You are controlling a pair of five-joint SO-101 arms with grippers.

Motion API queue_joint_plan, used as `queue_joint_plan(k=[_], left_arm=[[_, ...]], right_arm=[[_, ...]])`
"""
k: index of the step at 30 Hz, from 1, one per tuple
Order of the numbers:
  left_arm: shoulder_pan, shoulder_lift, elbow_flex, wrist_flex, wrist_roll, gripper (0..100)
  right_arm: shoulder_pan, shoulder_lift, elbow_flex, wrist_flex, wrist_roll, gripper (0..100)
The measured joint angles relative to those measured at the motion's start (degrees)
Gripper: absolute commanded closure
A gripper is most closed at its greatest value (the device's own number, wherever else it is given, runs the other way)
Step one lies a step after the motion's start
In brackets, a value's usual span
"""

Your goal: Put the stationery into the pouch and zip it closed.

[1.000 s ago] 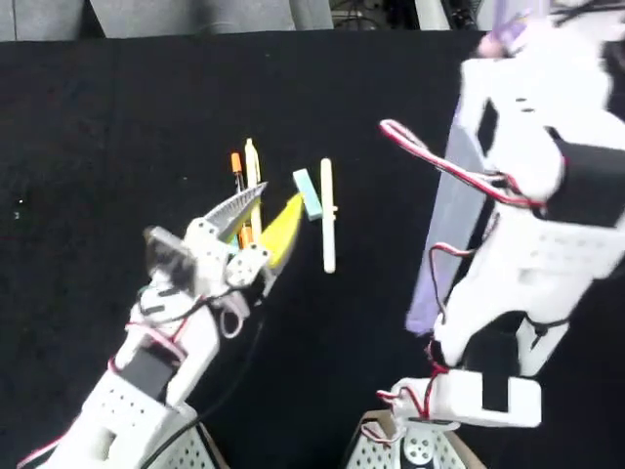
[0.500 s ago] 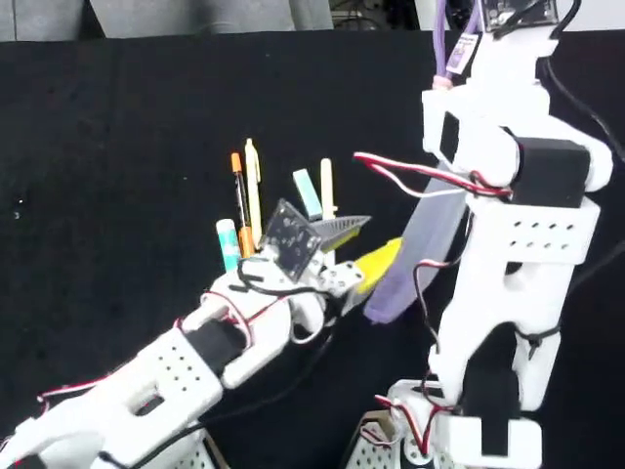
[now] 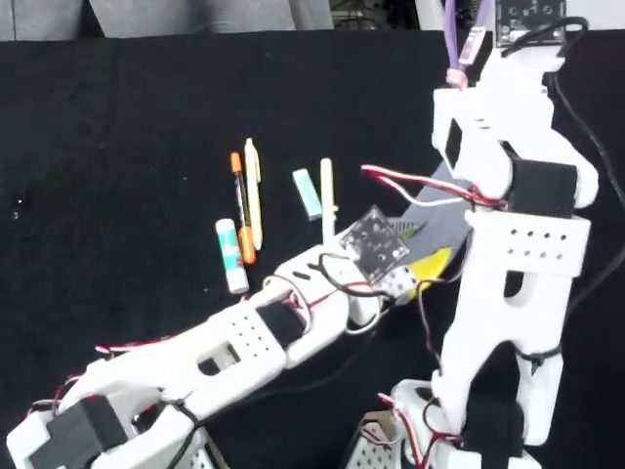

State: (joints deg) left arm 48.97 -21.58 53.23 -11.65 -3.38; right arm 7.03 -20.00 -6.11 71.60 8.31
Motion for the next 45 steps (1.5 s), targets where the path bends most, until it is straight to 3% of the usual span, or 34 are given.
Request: queue_joint_plan(k=[9, 16, 28, 40, 45], left_arm=[[-6.42, 12.22, -4.66, -5.36, -5.27, 84], [-5.89, 29.19, -12.31, -6.51, -5.71, 84], [-3.78, 46.07, -30.51, -6.51, -6.07, 84], [-3.96, 51.6, -39.12, -6.51, -6.07, 88], [-8.44, 51.6, -39.21, -6.51, -6.07, 88]], right_arm=[[-2.55, -0.97, -0.97, 2.73, 2.02, 98.7], [-8.7, -1.41, -5.89, 8.26, 6.86, 98.7], [-9.76, -1.41, -6.59, 8.53, 7.12, 98.7], [-15.91, -1.41, -4.66, 2.81, 7.3, 98.7], [-15.56, -1.41, -1.93, 1.32, 7.3, 98.7]])
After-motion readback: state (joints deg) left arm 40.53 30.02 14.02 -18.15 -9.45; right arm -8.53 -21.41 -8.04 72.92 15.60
